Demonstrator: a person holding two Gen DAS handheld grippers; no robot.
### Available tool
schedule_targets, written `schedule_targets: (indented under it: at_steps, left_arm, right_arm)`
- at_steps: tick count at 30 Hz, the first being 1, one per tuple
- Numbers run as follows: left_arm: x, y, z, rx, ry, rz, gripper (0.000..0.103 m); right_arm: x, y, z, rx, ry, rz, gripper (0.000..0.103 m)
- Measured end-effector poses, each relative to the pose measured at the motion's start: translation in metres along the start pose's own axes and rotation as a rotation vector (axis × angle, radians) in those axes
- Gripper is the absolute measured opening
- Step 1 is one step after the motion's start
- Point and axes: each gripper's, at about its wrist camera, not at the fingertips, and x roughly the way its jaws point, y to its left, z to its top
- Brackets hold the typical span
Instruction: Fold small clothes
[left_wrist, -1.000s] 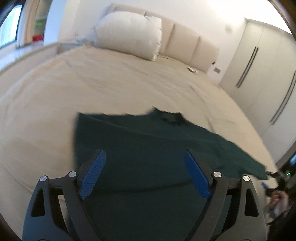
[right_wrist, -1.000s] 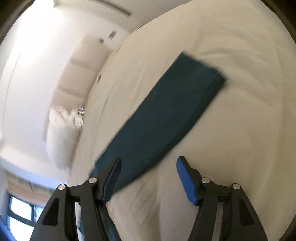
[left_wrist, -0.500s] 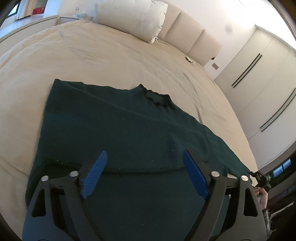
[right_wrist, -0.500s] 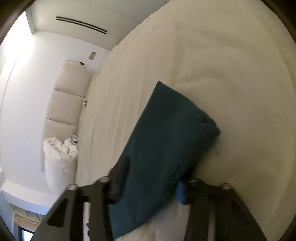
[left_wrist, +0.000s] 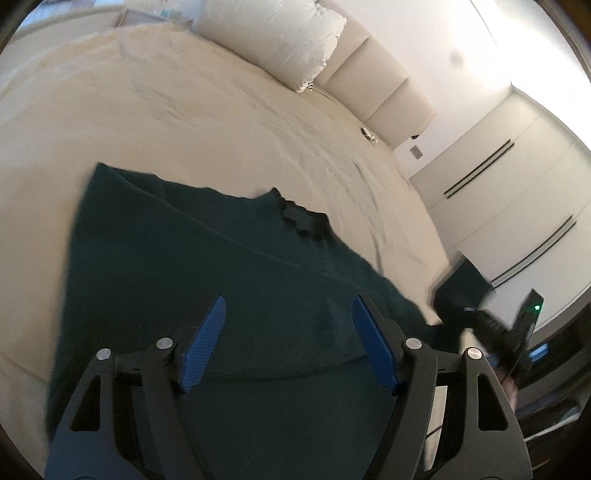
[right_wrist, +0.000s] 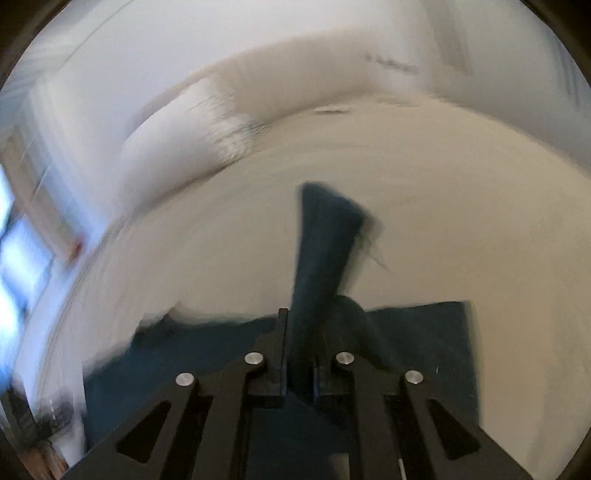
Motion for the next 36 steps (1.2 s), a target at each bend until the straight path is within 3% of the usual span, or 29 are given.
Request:
schedule_targets:
  at_steps: [4,7,12,14,16,20,23,24,26,28,29,31,36]
  left_arm:
    - [0.019,0.006,0.003,-0.082,0.072,-0.087,0.07]
    - [0.038,0.011,0.002,-0.139,0.126,-0.129,0.072]
    - [0.075,0.015,0.001,-0.267,0.216,-0.226,0.077]
    - [0.088,0.011,0.0,-0.264,0.254,-0.217,0.078]
    - [0.101,0.005,-0.001,-0.257,0.287,-0.195,0.078]
    - [0.119,-0.01,-0.001,-0.214,0.322,-0.171,0.078]
    - [0.129,-0.024,-0.004,-0.174,0.341,-0.154,0.078]
    - [0.134,-0.03,-0.004,-0.153,0.349,-0.151,0.076]
    - [0.144,-0.038,-0.007,-0.124,0.36,-0.125,0.058]
    - [0.154,-0.041,-0.007,-0.118,0.373,-0.103,0.029]
    - [0.156,-0.041,-0.007,-0.116,0.374,-0.091,0.026]
    - [0.156,-0.043,-0.006,-0.098,0.355,-0.073,0.009]
    - [0.13,-0.052,0.004,-0.026,0.257,-0.053,0.008]
  right_arm:
    - [0.046,0.088,-0.035,-0.208,0.092,0.0,0.01]
    - [0.059,0.103,-0.058,-0.252,0.128,-0.019,0.011]
    - [0.069,0.097,-0.056,-0.219,0.153,0.01,0.019]
    - [0.065,0.089,-0.06,-0.167,0.16,0.089,0.046]
    - [0.057,0.086,-0.066,-0.132,0.149,0.116,0.058]
    - [0.037,0.06,-0.079,-0.017,0.153,0.2,0.06]
    - [0.011,0.02,-0.096,0.145,0.141,0.247,0.06]
    - [0.005,0.011,-0.101,0.186,0.136,0.26,0.06]
    - [-0.008,-0.021,-0.116,0.347,0.126,0.308,0.06]
    - [-0.017,-0.045,-0.129,0.474,0.112,0.349,0.06]
    - [-0.022,-0.055,-0.135,0.528,0.101,0.362,0.06]
    - [-0.03,-0.074,-0.145,0.638,0.066,0.394,0.062]
    - [-0.035,-0.102,-0.162,0.82,0.008,0.457,0.061]
